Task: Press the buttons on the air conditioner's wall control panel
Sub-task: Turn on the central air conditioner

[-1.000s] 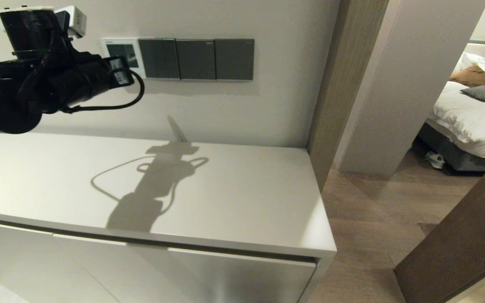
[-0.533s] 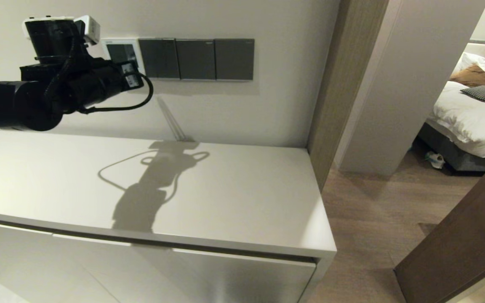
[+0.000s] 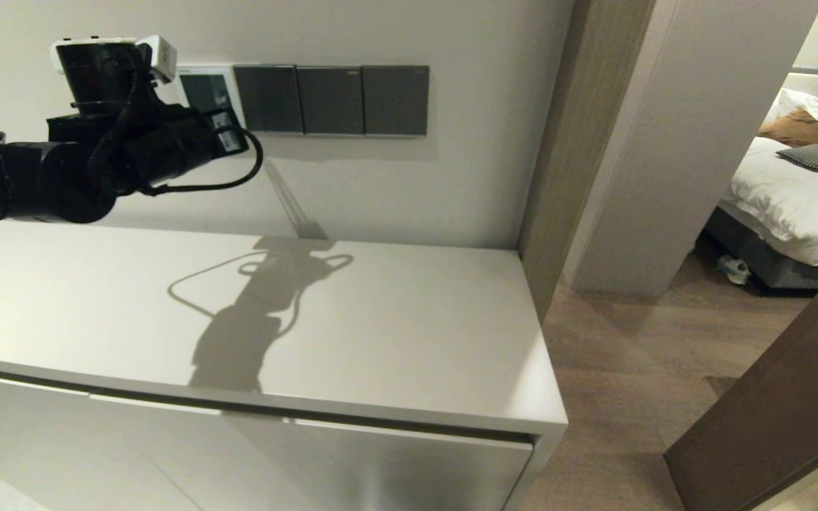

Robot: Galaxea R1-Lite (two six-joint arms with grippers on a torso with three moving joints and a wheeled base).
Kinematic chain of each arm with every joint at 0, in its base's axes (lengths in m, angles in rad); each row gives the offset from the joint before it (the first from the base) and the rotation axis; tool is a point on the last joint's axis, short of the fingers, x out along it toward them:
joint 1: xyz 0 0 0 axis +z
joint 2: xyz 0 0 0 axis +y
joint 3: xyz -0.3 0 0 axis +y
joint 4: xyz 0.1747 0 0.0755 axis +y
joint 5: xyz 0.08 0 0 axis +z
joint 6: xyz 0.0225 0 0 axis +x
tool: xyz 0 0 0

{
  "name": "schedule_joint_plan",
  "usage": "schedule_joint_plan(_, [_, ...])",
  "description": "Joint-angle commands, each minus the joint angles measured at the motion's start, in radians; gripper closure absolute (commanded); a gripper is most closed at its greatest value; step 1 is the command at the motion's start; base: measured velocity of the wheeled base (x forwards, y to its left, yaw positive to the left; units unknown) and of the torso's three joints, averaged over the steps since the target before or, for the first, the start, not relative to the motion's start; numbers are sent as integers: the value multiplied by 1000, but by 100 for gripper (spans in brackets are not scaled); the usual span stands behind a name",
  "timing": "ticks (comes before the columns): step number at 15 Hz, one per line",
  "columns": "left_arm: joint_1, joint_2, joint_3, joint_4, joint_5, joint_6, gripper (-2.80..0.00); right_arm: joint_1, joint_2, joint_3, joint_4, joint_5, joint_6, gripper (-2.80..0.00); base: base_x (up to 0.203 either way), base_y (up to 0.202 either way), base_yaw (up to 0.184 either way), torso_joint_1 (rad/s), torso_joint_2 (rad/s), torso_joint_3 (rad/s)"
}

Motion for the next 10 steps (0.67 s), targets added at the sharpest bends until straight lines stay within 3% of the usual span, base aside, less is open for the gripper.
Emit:
schedule_joint_plan(1, [2,12,-10,-2,2,-1,0,0,1,2,0,0,0,0,0,0,0,0,0,0])
schedule_joint_plan(10, [24,42,-39,2,-1,-3,0,0,1,2,0,0,0,0,0,0,0,0,0,0])
